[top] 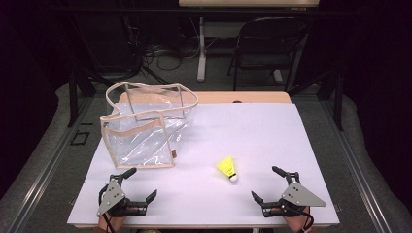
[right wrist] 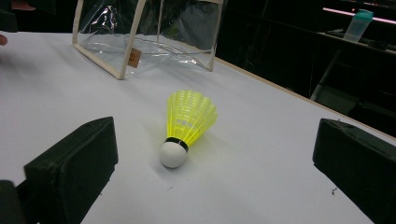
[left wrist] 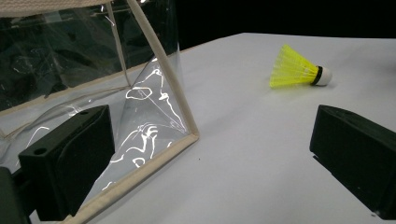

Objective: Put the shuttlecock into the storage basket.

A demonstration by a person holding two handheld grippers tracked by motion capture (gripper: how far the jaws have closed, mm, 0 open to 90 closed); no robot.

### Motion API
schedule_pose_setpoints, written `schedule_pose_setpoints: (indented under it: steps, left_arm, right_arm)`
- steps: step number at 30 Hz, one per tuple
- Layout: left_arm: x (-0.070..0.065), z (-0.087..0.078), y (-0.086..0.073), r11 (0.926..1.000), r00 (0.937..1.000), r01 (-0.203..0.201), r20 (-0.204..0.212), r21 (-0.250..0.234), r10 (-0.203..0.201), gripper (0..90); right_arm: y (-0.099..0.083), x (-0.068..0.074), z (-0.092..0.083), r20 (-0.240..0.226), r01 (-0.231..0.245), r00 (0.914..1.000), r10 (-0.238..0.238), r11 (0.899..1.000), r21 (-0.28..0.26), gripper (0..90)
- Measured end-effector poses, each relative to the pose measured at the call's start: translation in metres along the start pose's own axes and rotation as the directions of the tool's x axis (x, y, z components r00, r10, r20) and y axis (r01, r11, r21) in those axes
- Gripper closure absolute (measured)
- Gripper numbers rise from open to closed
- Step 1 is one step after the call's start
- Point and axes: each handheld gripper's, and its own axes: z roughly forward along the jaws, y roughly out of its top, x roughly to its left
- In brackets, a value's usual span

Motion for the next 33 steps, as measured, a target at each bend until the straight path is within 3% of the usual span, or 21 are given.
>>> schedule_pose_setpoints:
  steps: [12, 16, 23, 33]
  left_arm:
    - [0.0, 0.002, 0.0, 0.9999, 0.9999, -0.011, -0.007, 0.012, 0.011, 0.1]
    - [-0.001, 0.003, 0.0, 0.9999, 1.0, -0.007, -0.003, 0.015, 0.007, 0.0]
    - [0.0, 0.002, 0.0, 0.9998, 0.9999, -0.01, -0.006, 0.016, 0.01, 0.0]
    - [0.0, 0.002, -0.001, 0.9997, 0.9999, -0.013, -0.009, 0.023, 0.013, 0.1]
  right_arm:
    - [0.0, 0.002, 0.004, -0.004, -0.009, 0.9999, 0.009, 1.0, 0.028, 0.0]
    - [0.002, 0.003, 0.007, -0.012, -0.024, 0.9996, 0.024, 0.998, 0.058, 0.0]
    - [0.007, 0.005, 0.013, 0.017, -0.041, 0.9991, 0.039, 0.994, 0.099, 0.0]
    - [0.013, 0.008, 0.027, 0.003, -0.053, 0.9986, 0.053, 0.985, 0.163, 0.0]
